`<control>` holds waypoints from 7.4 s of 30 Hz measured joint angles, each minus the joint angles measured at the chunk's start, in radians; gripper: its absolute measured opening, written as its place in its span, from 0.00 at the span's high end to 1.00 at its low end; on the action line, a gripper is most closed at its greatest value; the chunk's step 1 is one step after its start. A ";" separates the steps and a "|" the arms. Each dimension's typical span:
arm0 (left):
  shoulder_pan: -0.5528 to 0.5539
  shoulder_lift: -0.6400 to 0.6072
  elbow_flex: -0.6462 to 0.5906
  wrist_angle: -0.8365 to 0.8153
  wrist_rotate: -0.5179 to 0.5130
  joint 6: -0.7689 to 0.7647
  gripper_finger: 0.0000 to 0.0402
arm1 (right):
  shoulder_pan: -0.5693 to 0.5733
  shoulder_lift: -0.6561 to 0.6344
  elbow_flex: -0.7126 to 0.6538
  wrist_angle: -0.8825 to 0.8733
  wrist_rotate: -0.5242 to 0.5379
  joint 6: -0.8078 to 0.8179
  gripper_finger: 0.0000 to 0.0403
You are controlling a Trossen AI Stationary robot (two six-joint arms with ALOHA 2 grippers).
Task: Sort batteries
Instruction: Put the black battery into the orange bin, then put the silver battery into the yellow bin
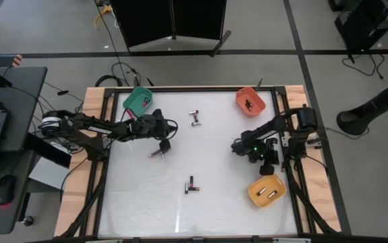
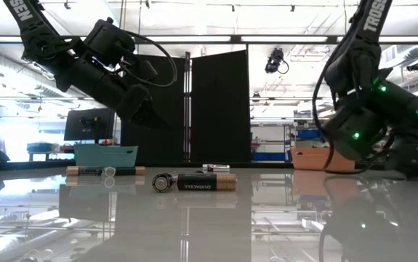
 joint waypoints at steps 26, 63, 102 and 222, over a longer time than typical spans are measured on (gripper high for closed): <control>0.000 0.000 0.013 0.009 -0.004 -0.007 0.97 | 0.163 -0.175 -0.010 -0.086 -0.080 0.278 0.98; 0.000 0.000 0.012 0.009 -0.006 -0.010 0.97 | 0.241 -0.080 0.042 -0.054 -0.085 0.330 0.98; 0.000 0.000 0.012 -0.010 -0.006 0.009 0.97 | -0.014 -0.132 -0.022 -0.031 0.149 0.241 0.57; 0.121 0.000 0.012 0.034 0.207 -0.217 0.65 | -0.875 -0.448 0.155 0.708 0.358 -0.115 0.59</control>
